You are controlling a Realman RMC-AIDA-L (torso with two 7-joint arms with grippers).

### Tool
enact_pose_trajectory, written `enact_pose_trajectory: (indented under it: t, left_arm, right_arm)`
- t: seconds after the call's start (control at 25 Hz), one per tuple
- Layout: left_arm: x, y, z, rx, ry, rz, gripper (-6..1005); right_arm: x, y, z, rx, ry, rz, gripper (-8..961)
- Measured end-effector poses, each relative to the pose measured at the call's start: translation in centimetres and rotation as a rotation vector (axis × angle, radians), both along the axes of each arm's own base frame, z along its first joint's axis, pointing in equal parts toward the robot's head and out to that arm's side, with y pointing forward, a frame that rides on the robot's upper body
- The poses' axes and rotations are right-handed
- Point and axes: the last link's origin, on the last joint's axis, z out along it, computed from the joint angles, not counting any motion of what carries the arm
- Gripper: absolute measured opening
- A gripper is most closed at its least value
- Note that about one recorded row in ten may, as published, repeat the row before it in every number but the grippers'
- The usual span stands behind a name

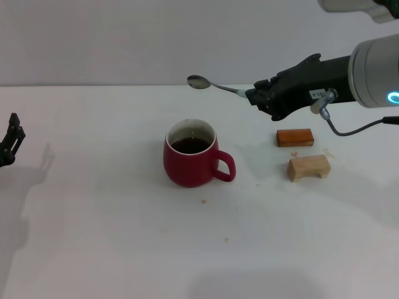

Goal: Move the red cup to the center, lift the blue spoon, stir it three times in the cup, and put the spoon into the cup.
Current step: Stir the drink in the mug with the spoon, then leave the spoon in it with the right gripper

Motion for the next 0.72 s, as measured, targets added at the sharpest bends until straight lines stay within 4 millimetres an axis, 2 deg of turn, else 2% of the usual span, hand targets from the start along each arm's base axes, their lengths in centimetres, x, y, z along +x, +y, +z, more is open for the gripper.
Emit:
enact_pose_trajectory:
  t: [0.72]
  left_arm:
    - [0.21, 0.34, -0.05, -0.004, 0.000, -0.004, 843]
  right_arm:
    - [-0.99, 0.48, -0.02, -0.043, -0.082, -0.040, 124]
